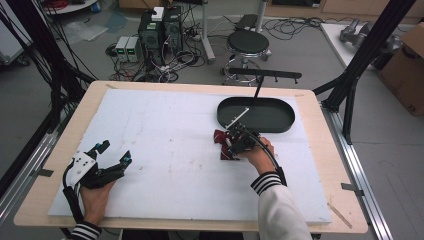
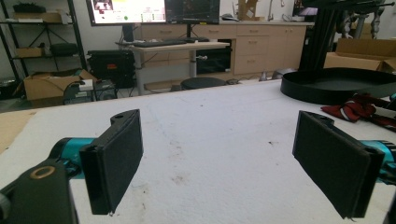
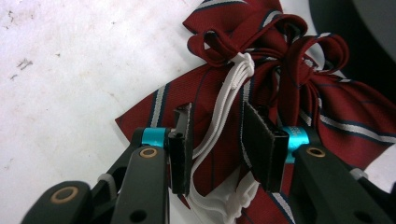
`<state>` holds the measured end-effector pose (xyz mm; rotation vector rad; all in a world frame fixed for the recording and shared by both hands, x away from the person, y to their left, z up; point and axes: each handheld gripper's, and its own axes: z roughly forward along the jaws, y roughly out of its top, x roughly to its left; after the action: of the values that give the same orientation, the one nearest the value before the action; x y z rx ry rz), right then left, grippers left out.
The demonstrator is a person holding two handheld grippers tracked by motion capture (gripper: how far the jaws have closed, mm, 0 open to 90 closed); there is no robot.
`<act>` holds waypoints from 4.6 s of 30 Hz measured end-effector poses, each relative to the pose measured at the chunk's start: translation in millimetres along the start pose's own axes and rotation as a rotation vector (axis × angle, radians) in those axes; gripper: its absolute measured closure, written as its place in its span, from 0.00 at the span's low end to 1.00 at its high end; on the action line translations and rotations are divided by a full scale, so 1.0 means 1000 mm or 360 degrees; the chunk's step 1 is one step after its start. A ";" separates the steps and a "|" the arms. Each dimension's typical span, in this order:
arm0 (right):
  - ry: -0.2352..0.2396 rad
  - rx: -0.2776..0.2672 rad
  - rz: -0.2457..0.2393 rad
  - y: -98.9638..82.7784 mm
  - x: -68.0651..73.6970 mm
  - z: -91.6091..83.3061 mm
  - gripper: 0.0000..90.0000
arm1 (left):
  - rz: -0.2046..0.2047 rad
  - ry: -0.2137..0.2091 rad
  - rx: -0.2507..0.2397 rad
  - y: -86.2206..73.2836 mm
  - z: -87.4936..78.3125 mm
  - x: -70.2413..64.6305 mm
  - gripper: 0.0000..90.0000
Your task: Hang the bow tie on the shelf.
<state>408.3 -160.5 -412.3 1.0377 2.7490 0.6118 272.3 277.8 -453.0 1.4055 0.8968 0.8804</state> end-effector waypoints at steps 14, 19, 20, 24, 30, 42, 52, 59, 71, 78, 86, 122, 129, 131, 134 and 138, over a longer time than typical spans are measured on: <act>-0.0026 0.0036 -0.0019 0.002 0.001 0.000 0.95 | 0.0001 0.0000 0.0001 0.000 0.000 0.000 0.18; -0.0029 0.0004 -0.0005 0.002 0.000 -0.004 0.96 | 0.0002 0.0000 0.0001 0.000 0.000 0.000 0.18; -0.0025 -0.0005 0.0001 0.001 -0.001 -0.005 0.96 | 0.0002 0.0000 0.0001 0.000 0.000 0.000 0.18; -0.0035 -0.0043 0.0007 0.000 -0.001 -0.009 0.96 | 0.0003 0.0000 0.0002 0.000 0.000 0.000 0.18; -0.0067 -0.0137 0.0001 0.000 -0.003 -0.018 0.96 | 0.0004 0.0000 0.0002 0.000 0.000 0.000 0.18; -0.0145 -0.0458 0.0000 -0.002 -0.005 -0.045 0.96 | 0.0003 0.0001 0.0002 0.000 0.000 0.000 0.18; -0.0278 -0.0718 -0.0021 -0.004 -0.004 -0.069 0.96 | 0.0003 0.0001 0.0002 0.000 0.000 0.000 0.18; -0.0377 -0.0892 -0.0017 -0.005 -0.005 -0.087 0.96 | 0.0010 -0.0001 0.0006 0.000 0.000 0.000 0.18; -0.0467 -0.1018 -0.0026 0.001 -0.005 -0.111 0.96 | 0.0009 -0.0001 0.0005 0.000 0.000 0.000 0.19; -0.0512 -0.1050 -0.0001 0.010 -0.011 -0.130 0.96 | 0.0009 -0.0002 0.0005 0.000 0.000 0.000 0.19; -0.0552 -0.1062 0.0033 0.019 -0.023 -0.138 0.96 | 0.0004 -0.0001 0.0001 0.000 0.000 0.000 0.19; -0.0648 -0.1100 0.0230 0.050 -0.098 -0.138 0.96 | 0.0007 -0.0001 0.0006 0.000 0.000 0.000 0.19; -0.0697 -0.1043 0.0206 0.060 -0.109 -0.131 0.96 | 0.0007 -0.0001 0.0007 0.000 0.000 0.000 0.19; -0.0692 -0.1038 0.0224 0.060 -0.113 -0.128 0.96 | 0.0007 -0.0002 0.0005 0.000 0.000 0.000 0.19; -0.0703 -0.1015 0.0228 0.060 -0.118 -0.122 0.96 | 0.0010 0.0000 0.0001 0.000 0.000 0.000 0.19; -0.0701 -0.0998 0.0252 0.058 -0.124 -0.118 0.96 | 0.0010 0.0001 0.0005 0.000 0.000 0.000 0.19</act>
<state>504.4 -241.0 -282.1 1.0661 1.9185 1.0319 272.2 277.6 -453.0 1.4118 0.8952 0.8846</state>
